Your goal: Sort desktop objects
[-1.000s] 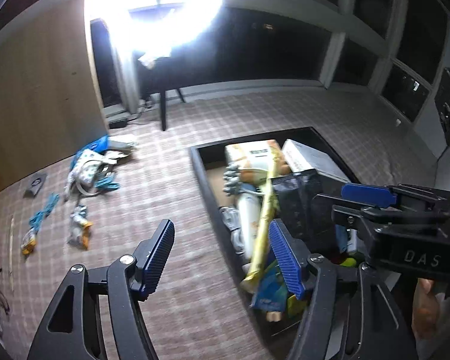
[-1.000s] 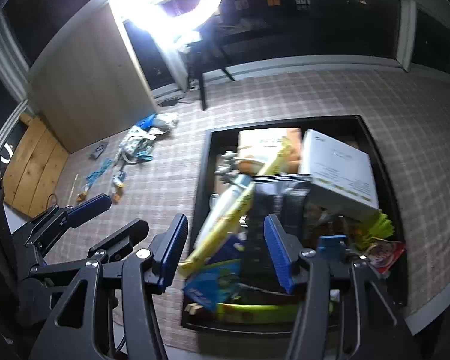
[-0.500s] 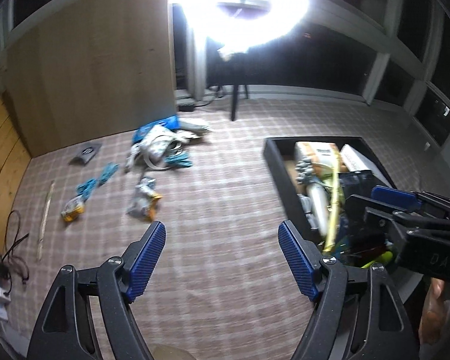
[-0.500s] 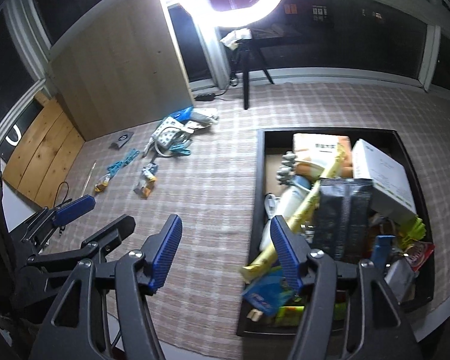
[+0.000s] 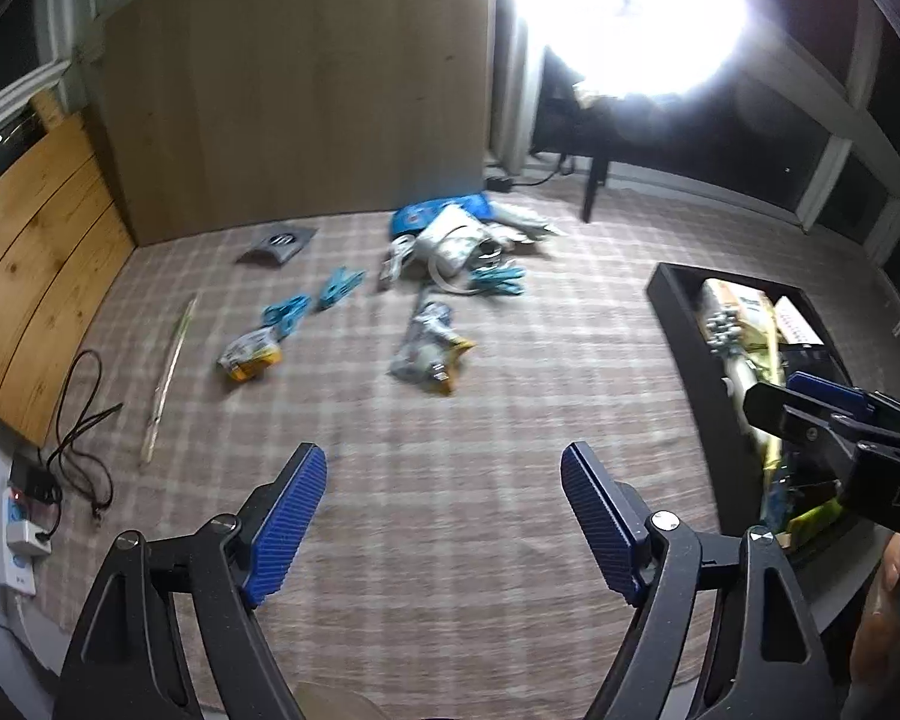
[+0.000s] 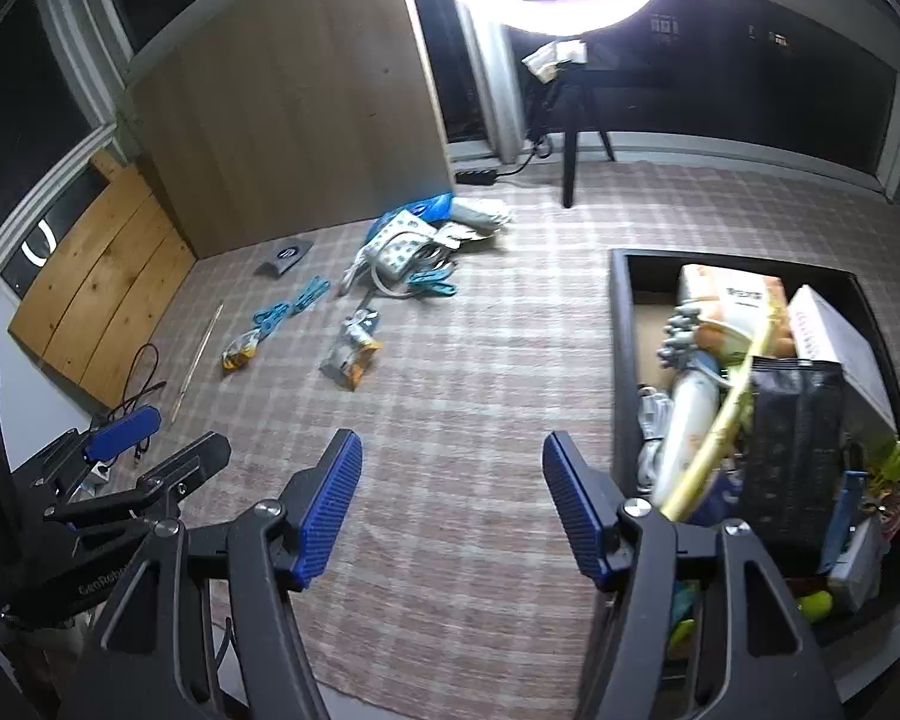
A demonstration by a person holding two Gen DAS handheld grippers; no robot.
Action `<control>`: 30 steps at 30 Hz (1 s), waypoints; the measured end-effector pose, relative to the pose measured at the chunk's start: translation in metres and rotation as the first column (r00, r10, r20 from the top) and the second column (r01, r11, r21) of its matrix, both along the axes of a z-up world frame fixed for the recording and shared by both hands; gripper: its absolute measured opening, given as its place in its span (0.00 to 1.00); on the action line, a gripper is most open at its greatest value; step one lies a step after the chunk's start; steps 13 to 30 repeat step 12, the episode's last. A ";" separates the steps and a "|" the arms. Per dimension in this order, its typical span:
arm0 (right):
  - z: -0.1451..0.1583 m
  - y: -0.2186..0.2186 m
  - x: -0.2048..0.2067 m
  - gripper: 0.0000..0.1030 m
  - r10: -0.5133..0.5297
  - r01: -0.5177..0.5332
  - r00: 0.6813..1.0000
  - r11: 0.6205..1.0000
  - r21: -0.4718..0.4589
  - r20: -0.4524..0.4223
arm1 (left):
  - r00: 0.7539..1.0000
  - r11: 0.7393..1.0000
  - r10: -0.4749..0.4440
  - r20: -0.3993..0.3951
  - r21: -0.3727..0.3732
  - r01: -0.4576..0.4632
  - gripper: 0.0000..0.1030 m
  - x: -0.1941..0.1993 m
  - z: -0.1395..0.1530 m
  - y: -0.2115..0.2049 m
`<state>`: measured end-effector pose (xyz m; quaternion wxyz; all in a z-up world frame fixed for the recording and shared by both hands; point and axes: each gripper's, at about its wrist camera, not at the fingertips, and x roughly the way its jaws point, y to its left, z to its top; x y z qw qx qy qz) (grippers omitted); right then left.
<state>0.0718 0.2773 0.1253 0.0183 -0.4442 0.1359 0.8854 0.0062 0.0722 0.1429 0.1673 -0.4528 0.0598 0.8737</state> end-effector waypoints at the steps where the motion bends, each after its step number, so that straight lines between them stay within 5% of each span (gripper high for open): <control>1: -0.002 -0.004 -0.002 0.60 0.005 -0.005 1.000 1.000 0.002 0.002 | 1.000 1.000 0.007 0.003 0.001 -0.007 0.77 -0.001 -0.001 -0.003; 30: -0.011 -0.029 -0.020 0.60 0.026 -0.026 0.999 1.000 -0.004 0.018 | 0.997 0.998 0.060 0.046 -0.005 -0.060 0.77 -0.017 -0.013 -0.031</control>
